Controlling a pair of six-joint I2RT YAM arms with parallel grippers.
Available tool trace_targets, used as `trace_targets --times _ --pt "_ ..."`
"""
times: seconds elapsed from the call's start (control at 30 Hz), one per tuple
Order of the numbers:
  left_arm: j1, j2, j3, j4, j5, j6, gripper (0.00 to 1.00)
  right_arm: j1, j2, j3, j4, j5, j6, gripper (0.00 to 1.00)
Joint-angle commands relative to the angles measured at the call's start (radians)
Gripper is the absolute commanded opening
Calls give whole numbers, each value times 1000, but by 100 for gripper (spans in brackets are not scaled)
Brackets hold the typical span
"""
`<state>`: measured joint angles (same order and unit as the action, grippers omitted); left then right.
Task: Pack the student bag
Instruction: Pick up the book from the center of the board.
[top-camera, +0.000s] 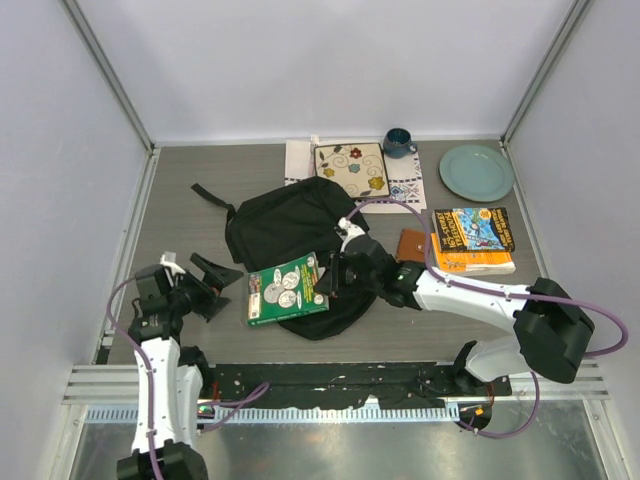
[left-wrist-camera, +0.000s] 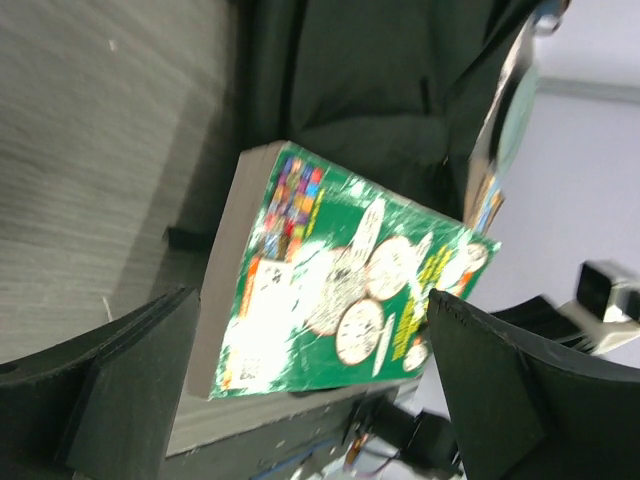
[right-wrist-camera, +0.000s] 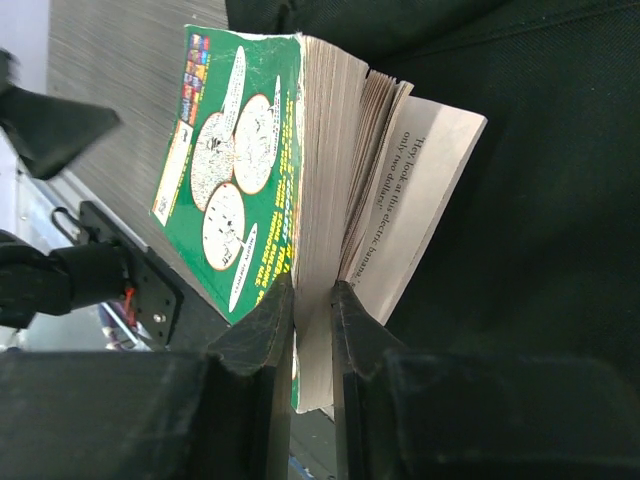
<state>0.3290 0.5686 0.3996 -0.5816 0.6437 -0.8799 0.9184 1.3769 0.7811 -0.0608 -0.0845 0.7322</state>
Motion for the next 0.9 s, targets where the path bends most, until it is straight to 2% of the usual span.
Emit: trace_targets --times 0.0,0.1,0.43,0.6,0.87 --pt "-123 4 -36 14 -56 -21 100 -12 -33 -2 108 -11 104 0" --pt "-182 17 -51 17 -81 -37 100 -21 -19 -19 116 -21 128 0" --pt "-252 -15 -156 65 -90 -136 99 -96 -36 -72 191 -119 177 0" --pt "-283 -29 -222 186 -58 -243 99 -99 -22 -89 242 -169 199 0" --pt "-381 1 -281 390 -127 -395 100 -99 -19 -126 302 -213 222 0"
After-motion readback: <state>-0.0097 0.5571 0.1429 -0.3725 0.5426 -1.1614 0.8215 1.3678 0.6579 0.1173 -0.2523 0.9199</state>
